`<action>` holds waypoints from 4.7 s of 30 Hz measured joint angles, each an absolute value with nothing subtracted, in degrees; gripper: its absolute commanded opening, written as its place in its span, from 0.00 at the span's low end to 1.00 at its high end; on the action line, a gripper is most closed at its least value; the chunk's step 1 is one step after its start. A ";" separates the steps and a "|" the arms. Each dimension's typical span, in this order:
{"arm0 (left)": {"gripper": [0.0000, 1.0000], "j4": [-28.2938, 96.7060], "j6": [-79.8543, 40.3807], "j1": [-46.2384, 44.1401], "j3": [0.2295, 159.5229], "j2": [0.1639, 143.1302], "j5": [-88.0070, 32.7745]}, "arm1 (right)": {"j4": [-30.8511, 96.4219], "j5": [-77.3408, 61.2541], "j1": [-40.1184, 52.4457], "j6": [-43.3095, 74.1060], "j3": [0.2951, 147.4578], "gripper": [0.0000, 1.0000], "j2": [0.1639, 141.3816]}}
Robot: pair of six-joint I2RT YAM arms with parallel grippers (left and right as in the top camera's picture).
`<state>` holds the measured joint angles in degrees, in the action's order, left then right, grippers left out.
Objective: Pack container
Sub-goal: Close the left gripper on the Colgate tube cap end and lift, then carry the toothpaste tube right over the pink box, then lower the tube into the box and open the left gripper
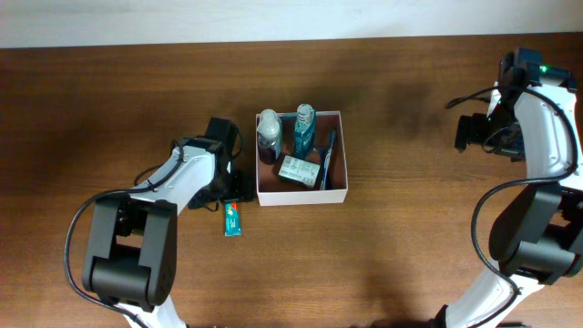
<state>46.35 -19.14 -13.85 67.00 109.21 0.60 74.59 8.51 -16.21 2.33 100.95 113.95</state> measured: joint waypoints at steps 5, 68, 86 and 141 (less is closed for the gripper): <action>0.70 45.78 -19.68 -13.85 66.98 109.21 0.69 | 74.59 8.51 -16.21 2.28 100.95 0.99 113.95; 0.15 61.30 -9.15 -17.65 114.08 109.34 0.78 | 74.61 8.51 -16.21 2.33 100.95 0.99 113.95; 0.15 56.10 13.47 -36.03 115.26 109.36 -1.15 | 74.59 8.51 -16.21 2.31 100.95 0.99 113.95; 0.65 75.50 12.67 -37.21 123.96 115.92 -1.13 | 74.61 8.51 -16.21 2.28 100.95 0.99 113.95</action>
<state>75.50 12.67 -37.21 123.96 115.92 -1.13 74.61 8.51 -16.21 2.28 100.95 113.95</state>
